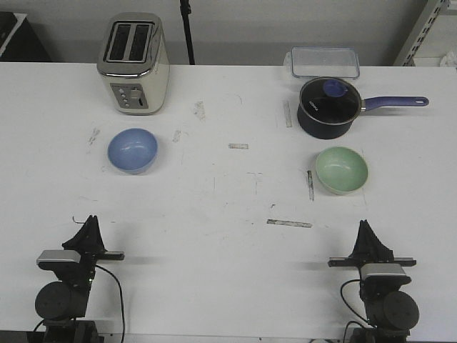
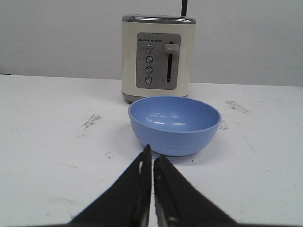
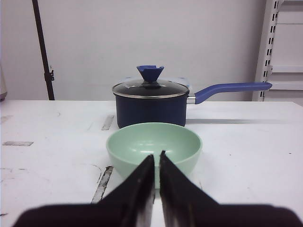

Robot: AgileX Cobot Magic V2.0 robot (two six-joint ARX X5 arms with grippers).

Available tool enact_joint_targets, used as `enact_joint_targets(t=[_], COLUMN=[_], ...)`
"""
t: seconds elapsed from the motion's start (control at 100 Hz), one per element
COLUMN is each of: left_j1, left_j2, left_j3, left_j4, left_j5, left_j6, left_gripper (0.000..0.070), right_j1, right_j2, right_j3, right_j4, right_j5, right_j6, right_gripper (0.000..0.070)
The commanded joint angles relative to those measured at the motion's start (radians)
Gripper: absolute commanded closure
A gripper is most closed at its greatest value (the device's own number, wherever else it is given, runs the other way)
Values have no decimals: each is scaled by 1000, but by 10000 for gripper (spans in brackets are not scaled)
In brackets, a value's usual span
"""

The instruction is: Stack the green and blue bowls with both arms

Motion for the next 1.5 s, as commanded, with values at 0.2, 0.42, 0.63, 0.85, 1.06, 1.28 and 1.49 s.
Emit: enact_joint_targets(t=[0.2,0.42,0.63,0.85,1.06,1.28,1.49], left_j1=[2,2,2,2,2,2,2], left_j2=[-2,-2,-2,-2,-2,-2,-2], left_j3=[-23,-23,-23,-23,-23,-23,-23], left_j4=[11,11,11,10,10,10,10], left_j5=[-1,-1,-1,-1,-1,-1,-1], left_j6=[-2,-2,-2,-3,-2,-2,-3], left_gripper=[699,699,699,699,699,699,699], right_j1=[1,1,0,0,0,-1,-2], right_j2=[0,0,47,230,515,857,1172], right_j3=[-5,23,137,320,562,864,1204], right_j4=[13,14,-9,-69,-187,-360,-623], right_j5=[2,1,14,52,52,53,52], right_j6=[1,-5,-81,-81,-81,-82,-75], right_gripper=[690,690,690,690,690,690,690])
